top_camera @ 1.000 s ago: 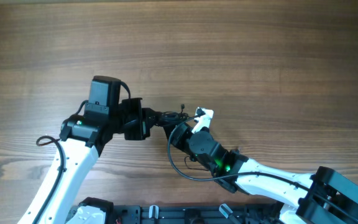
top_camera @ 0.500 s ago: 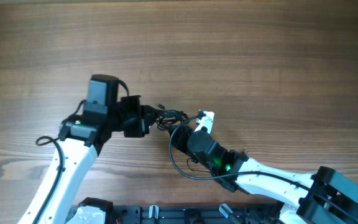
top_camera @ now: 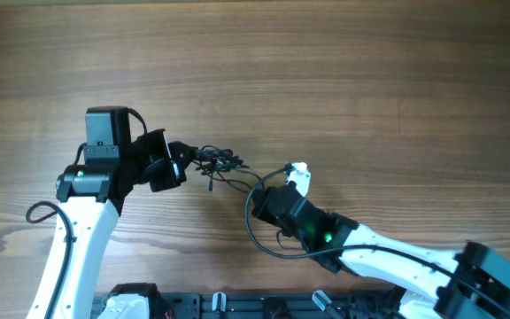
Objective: Untangle cables
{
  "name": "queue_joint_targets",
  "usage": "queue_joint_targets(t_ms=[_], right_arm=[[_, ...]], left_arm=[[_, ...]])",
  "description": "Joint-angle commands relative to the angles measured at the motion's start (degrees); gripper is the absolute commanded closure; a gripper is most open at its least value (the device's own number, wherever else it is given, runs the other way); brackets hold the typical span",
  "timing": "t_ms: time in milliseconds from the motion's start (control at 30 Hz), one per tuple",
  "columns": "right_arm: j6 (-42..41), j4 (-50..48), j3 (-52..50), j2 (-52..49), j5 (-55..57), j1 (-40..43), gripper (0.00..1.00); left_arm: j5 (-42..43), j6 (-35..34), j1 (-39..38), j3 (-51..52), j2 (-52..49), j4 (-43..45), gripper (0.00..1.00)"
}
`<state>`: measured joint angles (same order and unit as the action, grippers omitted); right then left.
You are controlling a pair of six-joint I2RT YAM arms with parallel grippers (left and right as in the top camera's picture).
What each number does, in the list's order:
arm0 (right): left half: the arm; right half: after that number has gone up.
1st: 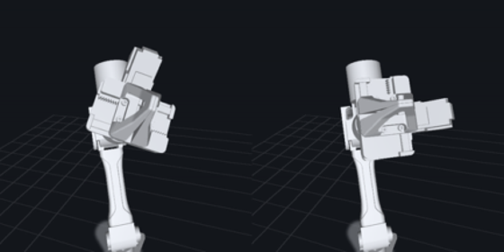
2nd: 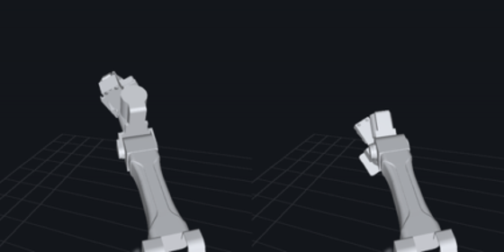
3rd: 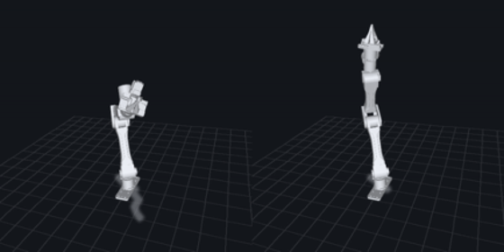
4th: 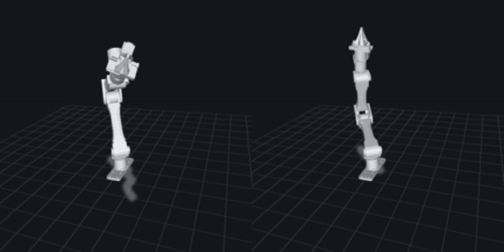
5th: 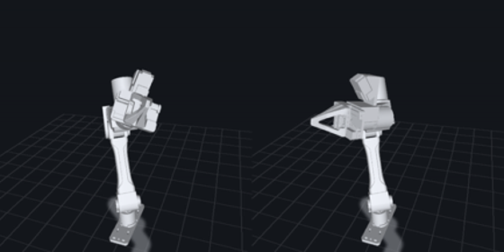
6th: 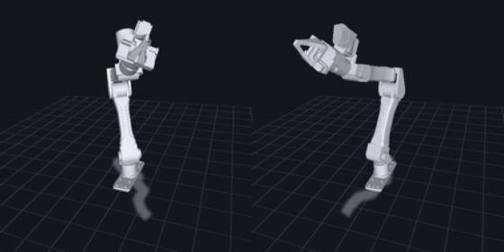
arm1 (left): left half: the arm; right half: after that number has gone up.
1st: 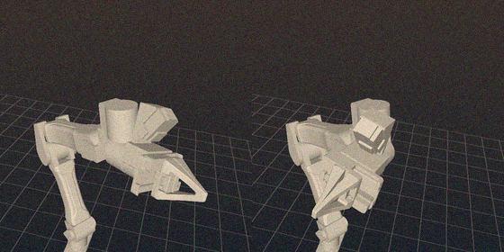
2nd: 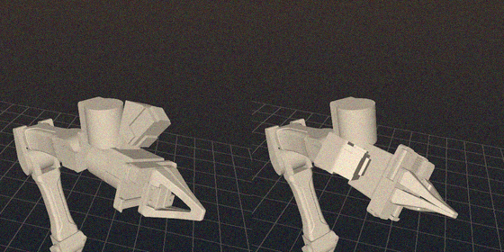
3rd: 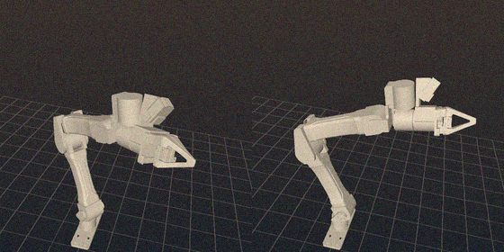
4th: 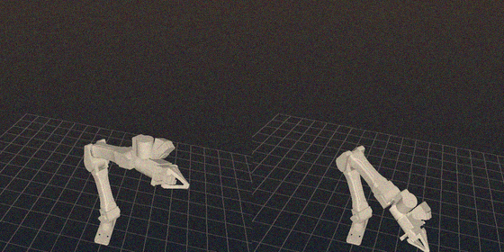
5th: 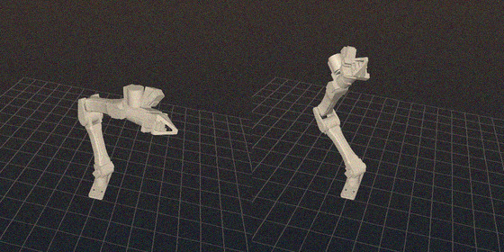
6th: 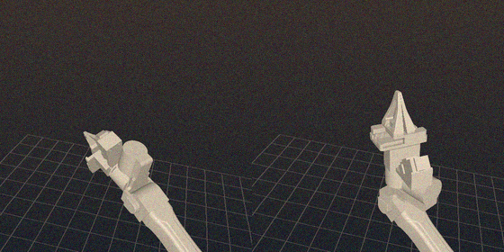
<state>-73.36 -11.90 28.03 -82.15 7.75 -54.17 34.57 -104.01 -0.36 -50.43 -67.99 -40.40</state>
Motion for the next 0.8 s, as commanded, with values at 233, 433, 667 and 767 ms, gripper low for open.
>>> queue_joint_targets(t_ms=[233, 433, 667, 767], right_arm=[[8.15, 5.86, -0.76, 4.15, -8.79, 4.85, 0.86], [18.12, -8.00, -0.76, 4.15, -15.69, 4.85, 0.28], [11.76, -7.85, -0.76, 3.45, -8.33, 4.85, 0.24], [11.63, -7.91, -0.76, 2.95, -8.22, 4.85, 0.13]], left_arm=[[-1.25, 1.53, 0.90, -0.96, 0.70, 0.48, 0.96], [-1.01, 1.51, 0.85, -0.96, 0.70, 0.46, 0.96], [1.60, 2.23, 0.85, -0.96, 0.70, 0.44, 0.96], [1.62, 5.09, 0.85, -0.96, 0.70, 0.48, 0.96]])
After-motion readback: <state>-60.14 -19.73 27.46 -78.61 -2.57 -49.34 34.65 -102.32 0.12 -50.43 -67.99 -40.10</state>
